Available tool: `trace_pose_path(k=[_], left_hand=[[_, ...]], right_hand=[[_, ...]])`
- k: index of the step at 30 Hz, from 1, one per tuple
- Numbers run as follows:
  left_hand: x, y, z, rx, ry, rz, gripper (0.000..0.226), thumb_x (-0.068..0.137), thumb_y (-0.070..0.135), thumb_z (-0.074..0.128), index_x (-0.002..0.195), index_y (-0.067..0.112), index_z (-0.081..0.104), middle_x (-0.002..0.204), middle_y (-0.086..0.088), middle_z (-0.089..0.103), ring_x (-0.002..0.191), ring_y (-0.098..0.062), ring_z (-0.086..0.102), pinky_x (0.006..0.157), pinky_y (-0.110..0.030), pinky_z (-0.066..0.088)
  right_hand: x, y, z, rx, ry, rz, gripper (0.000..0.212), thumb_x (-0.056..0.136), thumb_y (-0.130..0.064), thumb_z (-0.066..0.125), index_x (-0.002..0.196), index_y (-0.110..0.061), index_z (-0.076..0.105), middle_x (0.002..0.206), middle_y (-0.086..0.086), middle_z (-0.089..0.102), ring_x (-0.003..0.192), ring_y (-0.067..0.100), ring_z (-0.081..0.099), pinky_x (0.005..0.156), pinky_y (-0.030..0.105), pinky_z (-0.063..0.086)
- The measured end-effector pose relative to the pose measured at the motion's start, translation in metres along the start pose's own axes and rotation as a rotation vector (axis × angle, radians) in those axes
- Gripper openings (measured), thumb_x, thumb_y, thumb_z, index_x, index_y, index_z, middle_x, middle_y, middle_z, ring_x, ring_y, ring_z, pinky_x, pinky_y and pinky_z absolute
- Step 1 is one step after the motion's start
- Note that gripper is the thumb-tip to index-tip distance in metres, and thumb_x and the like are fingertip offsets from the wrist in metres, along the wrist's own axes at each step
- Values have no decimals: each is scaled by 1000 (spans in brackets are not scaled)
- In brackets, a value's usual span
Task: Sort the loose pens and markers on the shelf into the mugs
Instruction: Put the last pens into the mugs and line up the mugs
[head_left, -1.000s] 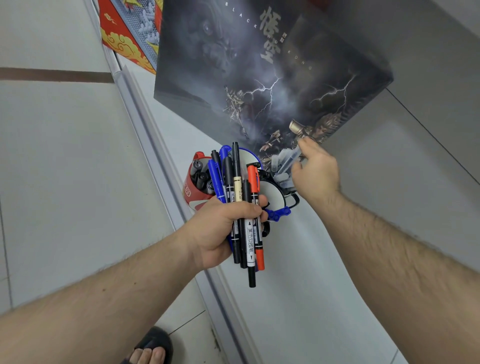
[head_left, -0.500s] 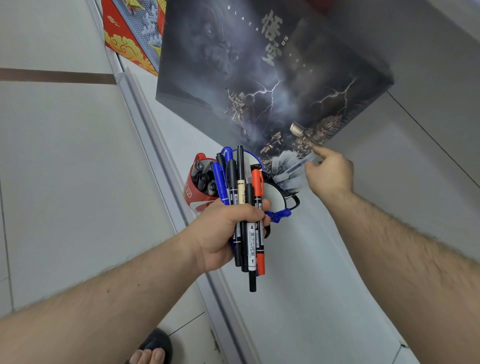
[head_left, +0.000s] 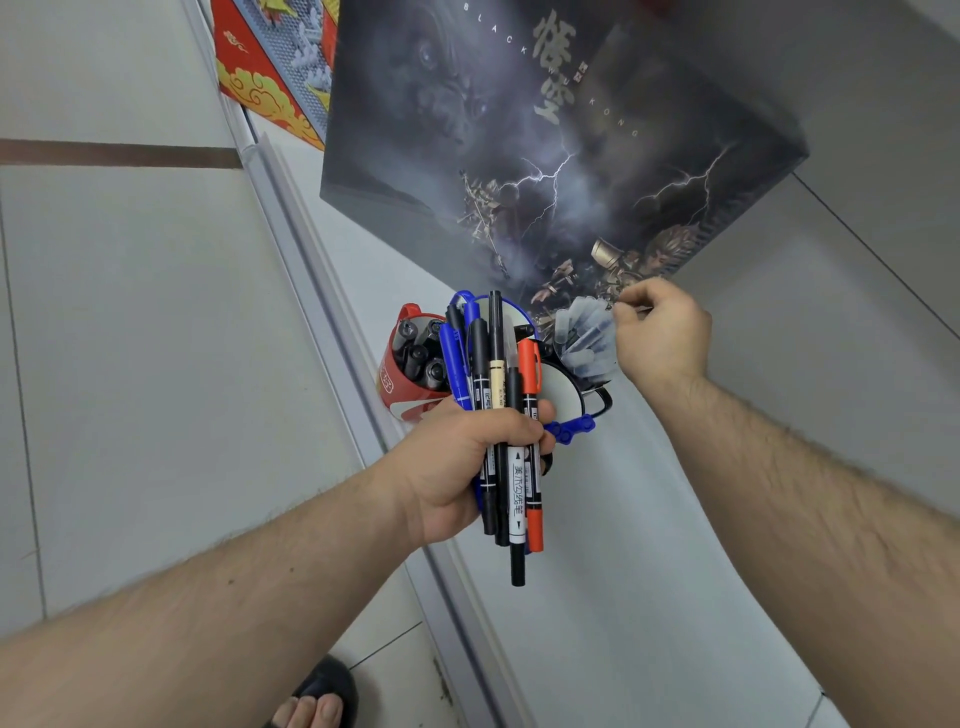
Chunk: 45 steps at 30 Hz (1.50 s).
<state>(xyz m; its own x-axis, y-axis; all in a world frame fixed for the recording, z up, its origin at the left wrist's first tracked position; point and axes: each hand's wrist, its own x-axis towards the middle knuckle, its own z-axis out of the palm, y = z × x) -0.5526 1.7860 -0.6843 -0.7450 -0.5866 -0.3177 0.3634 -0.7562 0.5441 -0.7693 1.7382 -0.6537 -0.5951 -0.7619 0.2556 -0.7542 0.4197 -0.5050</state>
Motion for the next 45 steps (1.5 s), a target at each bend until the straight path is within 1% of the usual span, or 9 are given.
trace_pose_path(k=[9,13,18,26,33,37,40,42,45], left_hand=[[-1,1,-2,16,-18,9,30,64,0,60,93,5,64,73,-8,64,56,-17,61,54,-26,53],[1,3,-4,-10,-5,19,29,64,-1,61,92,4,65,73,-8,65,60,-17,63,54,-25,53],[-1,5,-3,-15,-7,26,28,64,-1,61,91,4,65,73,-7,65,63,-17,63,54,-25,53],[-3,5,-4,-32,9,31,24,76,-10,60,96,4,65,72,-5,67,65,-17,65,55,-25,54],[-2,4,-3,-24,17,33,23,82,-13,55,96,3,63,73,-7,65,61,-16,63,53,-24,53],[-1,4,-7,-13,31,36,20,79,-10,59,91,4,66,70,-5,66,63,-16,64,55,-25,54],[-1,3,-8,-18,12,35,21,77,-8,59,91,5,67,72,-6,68,66,-16,65,57,-26,55],[-1,2,-7,-14,1,25,22,77,-10,59,93,4,66,72,-5,68,64,-16,65,56,-25,55],[0,2,-8,-17,-42,-8,25,66,-1,60,89,4,67,72,-6,67,60,-16,65,56,-25,55]], right_hand=[[2,6,-10,-139,-60,-24,9,88,-6,58,88,-14,52,81,2,59,70,19,53,55,25,39],[3,-2,-28,-42,96,-41,7,89,-15,62,92,-18,57,83,-3,59,68,13,53,61,14,37],[-2,-5,-25,16,62,-76,8,89,-13,65,89,-17,58,74,-11,57,60,-4,50,52,-3,32],[4,-10,-8,9,68,-88,4,92,-11,62,94,-10,58,70,-16,50,66,10,50,60,18,37],[-8,3,15,-94,-101,-30,13,91,-6,54,85,-16,60,73,-2,57,53,3,52,39,9,35],[-13,15,28,-196,-237,-12,19,89,-18,57,96,-26,73,91,4,68,80,21,67,75,28,56],[-15,21,28,-346,-297,-85,29,94,-24,54,116,-30,70,116,0,68,113,22,58,105,33,38],[-16,14,21,-403,-291,-149,29,96,-21,51,115,-29,72,119,-9,66,128,16,45,108,32,20],[-23,-13,5,-14,-212,11,27,89,-15,59,111,-24,73,101,-8,68,102,15,61,98,36,45]])
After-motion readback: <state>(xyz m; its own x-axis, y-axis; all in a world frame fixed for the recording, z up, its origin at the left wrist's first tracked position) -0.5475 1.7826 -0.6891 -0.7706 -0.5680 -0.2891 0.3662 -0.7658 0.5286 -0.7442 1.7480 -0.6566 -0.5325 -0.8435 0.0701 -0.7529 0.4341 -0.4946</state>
